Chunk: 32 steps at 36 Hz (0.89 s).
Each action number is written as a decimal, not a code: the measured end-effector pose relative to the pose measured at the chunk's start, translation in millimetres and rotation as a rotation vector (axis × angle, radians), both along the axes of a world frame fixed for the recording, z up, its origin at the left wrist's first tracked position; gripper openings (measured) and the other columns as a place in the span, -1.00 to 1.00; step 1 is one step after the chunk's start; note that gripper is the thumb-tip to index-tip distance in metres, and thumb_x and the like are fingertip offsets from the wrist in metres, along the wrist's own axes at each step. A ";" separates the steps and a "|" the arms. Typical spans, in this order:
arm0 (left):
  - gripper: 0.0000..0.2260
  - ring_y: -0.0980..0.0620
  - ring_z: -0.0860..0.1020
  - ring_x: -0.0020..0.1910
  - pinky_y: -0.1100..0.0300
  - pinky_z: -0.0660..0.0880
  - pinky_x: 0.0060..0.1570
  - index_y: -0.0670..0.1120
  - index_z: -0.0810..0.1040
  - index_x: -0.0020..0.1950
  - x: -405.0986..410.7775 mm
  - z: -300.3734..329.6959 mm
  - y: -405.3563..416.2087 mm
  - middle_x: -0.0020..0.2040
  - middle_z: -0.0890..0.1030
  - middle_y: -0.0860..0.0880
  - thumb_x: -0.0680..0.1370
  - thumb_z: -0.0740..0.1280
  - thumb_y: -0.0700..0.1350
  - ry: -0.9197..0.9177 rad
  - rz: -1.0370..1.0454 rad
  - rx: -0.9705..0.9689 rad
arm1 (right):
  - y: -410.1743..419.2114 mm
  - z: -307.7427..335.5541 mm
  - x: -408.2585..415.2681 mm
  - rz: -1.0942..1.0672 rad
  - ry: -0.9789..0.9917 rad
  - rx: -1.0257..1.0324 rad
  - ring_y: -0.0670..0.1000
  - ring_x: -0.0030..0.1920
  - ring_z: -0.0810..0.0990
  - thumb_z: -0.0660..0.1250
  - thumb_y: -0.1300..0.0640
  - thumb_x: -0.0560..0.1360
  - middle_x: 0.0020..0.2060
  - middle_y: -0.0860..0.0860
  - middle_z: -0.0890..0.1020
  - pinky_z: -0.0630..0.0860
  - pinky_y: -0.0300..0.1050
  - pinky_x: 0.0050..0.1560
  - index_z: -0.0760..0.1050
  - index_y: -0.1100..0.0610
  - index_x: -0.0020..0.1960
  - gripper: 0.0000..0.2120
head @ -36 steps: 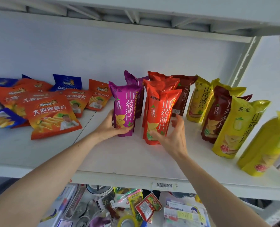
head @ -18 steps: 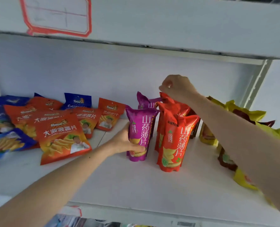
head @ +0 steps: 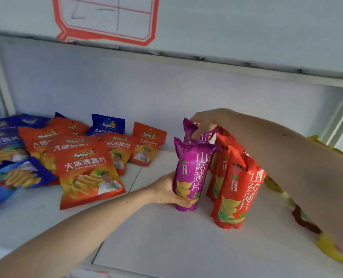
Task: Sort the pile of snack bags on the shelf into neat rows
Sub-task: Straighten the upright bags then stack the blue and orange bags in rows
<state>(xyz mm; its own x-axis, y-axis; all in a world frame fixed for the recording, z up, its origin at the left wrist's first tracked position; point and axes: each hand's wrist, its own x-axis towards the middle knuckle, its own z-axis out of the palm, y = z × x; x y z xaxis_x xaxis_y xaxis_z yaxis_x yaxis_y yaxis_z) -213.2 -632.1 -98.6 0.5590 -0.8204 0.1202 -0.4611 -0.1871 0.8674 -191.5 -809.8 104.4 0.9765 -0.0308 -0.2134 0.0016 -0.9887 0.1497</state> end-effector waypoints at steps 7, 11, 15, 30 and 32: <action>-0.36 0.10 0.61 0.14 0.01 0.58 0.15 0.04 0.43 0.33 -0.5 0.9 0.1 0.17 0.63 0.08 0.32 0.61 -0.11 0.011 -0.011 0.001 | 6.1 0.2 -1.4 0.024 0.059 0.114 0.07 0.05 0.63 0.42 -0.07 0.49 0.05 -0.01 0.62 0.59 0.03 0.11 0.48 -0.03 -0.02 -0.82; -0.38 0.10 0.60 0.16 0.05 0.57 0.16 0.08 0.42 0.31 -2.1 3.3 1.7 0.19 0.62 0.07 0.34 0.60 -0.15 0.019 -0.039 -0.008 | 10.9 -2.5 -7.5 0.012 0.047 0.112 0.09 0.09 0.61 0.39 -0.17 0.48 0.11 -0.02 0.58 0.57 0.07 0.14 0.45 -0.02 0.10 -0.68; -0.38 0.16 0.58 0.17 0.16 0.57 0.14 0.16 0.38 0.27 -3.1 7.0 6.1 0.19 0.58 0.16 0.35 0.59 -0.18 0.006 -0.061 0.020 | 8.8 -0.8 -15.4 -0.019 0.038 0.097 0.09 0.08 0.61 0.32 -0.28 0.47 0.19 0.01 0.54 0.58 0.01 0.11 0.39 0.02 0.35 -0.42; -0.16 0.19 0.48 0.26 0.21 0.46 0.24 0.02 0.33 0.41 39.9 75.0 54.9 0.29 0.50 0.11 0.21 0.59 0.11 -0.116 0.019 0.323 | -46.2 40.0 -75.8 -0.123 -0.234 0.285 0.10 0.04 0.60 0.45 -0.17 0.42 0.13 0.05 0.63 0.55 -0.03 0.01 0.57 0.03 0.18 -0.58; -0.21 0.19 0.53 0.21 0.16 0.47 0.27 0.03 0.42 0.36 51.1 98.4 62.2 0.23 0.56 0.12 0.18 0.59 0.15 -0.163 0.051 0.326 | -59.7 44.3 -87.6 -0.142 -0.253 0.340 0.07 -0.01 0.62 0.47 -0.11 0.42 0.09 0.06 0.66 0.56 -0.07 -0.03 0.61 0.00 0.09 -0.69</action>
<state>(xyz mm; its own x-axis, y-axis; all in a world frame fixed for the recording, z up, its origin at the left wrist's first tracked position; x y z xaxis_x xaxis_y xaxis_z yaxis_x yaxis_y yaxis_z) -162.1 -569.9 -0.2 0.5952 -0.8019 -0.0525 -0.5713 -0.4682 0.6741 -279.0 -869.5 148.8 0.9904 -0.1378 0.0104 -0.1327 -0.9696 -0.2055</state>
